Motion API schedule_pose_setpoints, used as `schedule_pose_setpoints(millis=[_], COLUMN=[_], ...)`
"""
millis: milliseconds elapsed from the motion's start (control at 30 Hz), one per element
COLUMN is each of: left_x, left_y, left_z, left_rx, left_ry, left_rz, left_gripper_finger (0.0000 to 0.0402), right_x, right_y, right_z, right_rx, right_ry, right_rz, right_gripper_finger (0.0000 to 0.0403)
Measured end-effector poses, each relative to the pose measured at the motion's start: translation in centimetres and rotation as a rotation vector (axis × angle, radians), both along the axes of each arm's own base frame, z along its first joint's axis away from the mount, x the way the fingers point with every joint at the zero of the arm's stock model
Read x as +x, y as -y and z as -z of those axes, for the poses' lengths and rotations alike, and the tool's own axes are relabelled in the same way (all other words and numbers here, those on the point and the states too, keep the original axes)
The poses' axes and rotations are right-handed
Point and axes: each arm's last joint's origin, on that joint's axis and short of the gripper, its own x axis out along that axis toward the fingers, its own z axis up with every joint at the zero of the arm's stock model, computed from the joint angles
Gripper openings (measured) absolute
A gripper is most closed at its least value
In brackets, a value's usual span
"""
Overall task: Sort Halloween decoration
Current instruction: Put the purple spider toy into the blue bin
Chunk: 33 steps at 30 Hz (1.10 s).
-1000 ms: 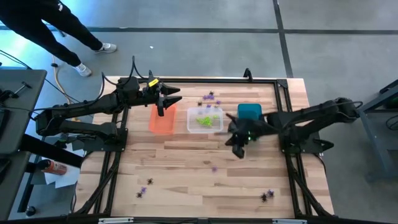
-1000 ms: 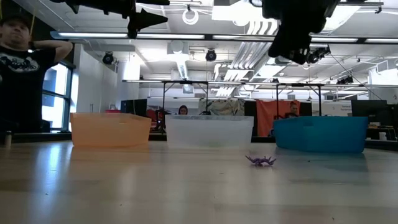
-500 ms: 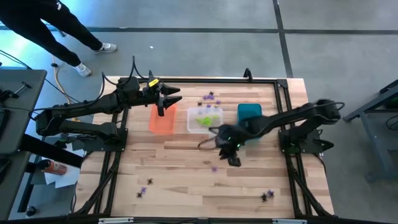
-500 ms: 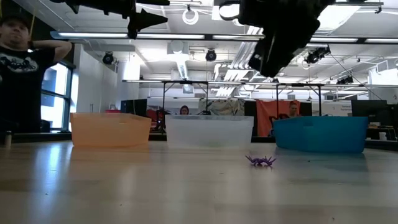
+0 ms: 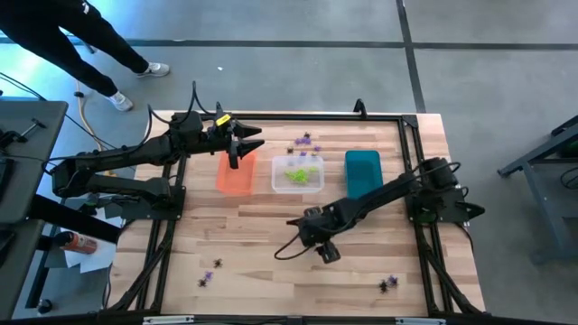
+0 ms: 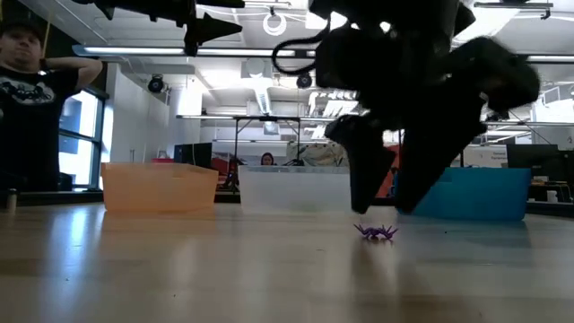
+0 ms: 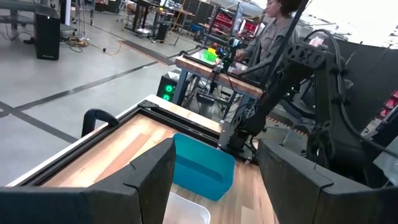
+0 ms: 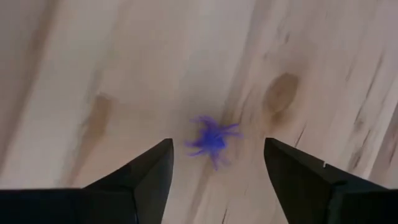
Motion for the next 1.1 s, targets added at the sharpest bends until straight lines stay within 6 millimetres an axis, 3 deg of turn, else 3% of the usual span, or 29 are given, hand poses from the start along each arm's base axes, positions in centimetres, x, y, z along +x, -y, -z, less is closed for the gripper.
schedule_pose_setpoints(millis=[333,467,700,867,967,1100], left_x=[0.0,0.0,0.0,0.0,0.0,0.0], left_y=[0.0,0.0,0.0,0.0,0.0,0.0], left_z=[0.0,0.0,0.0,0.0,0.0,0.0], left_rx=[0.0,0.0,0.0,0.0,0.0,0.0], left_ry=[0.001,0.001,0.0,0.0,0.0,0.0], left_rz=[0.0,0.0,0.0,0.0,0.0,0.0], left_gripper_finger=[0.0216,0.0216,0.0216,0.0216,0.0216,0.0216], right_x=[0.5,0.5,0.5,0.6,0.2,-2.0], right_y=[-0.2,-0.3,-0.6,0.3,1.5,3.7], right_z=[1.1,2.0,2.8,0.8,-1.7,-4.7], right_rx=[-0.106,-0.138,-0.149,-0.172,-0.211,-0.249], right_ry=[0.014,0.009,-0.021,-0.033,-0.029,-0.055], right_rz=[0.07,0.084,0.069,0.08,0.119,0.252], right_gripper_finger=[0.0231,0.0171,0.0025,0.0017,0.0006,0.0006])
